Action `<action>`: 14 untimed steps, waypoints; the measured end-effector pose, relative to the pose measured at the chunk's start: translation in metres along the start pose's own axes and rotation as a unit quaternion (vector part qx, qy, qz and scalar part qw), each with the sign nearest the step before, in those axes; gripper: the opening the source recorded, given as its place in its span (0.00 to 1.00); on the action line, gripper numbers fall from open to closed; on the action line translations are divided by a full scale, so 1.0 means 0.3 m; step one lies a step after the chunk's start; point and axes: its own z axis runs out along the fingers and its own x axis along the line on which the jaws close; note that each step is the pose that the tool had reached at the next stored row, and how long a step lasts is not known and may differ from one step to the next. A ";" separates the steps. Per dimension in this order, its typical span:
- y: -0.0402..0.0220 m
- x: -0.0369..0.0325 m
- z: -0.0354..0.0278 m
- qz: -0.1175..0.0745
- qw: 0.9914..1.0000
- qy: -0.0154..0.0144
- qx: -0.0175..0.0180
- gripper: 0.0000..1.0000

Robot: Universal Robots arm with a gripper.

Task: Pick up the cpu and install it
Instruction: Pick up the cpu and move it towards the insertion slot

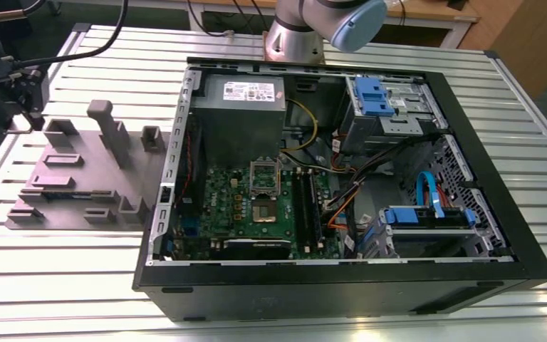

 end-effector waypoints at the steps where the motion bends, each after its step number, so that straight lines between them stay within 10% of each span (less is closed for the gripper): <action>1: 0.000 0.000 -0.001 0.000 1.000 0.000 0.000 0.47; 14: 0.001 0.000 -0.016 0.000 1.000 0.000 0.000 0.47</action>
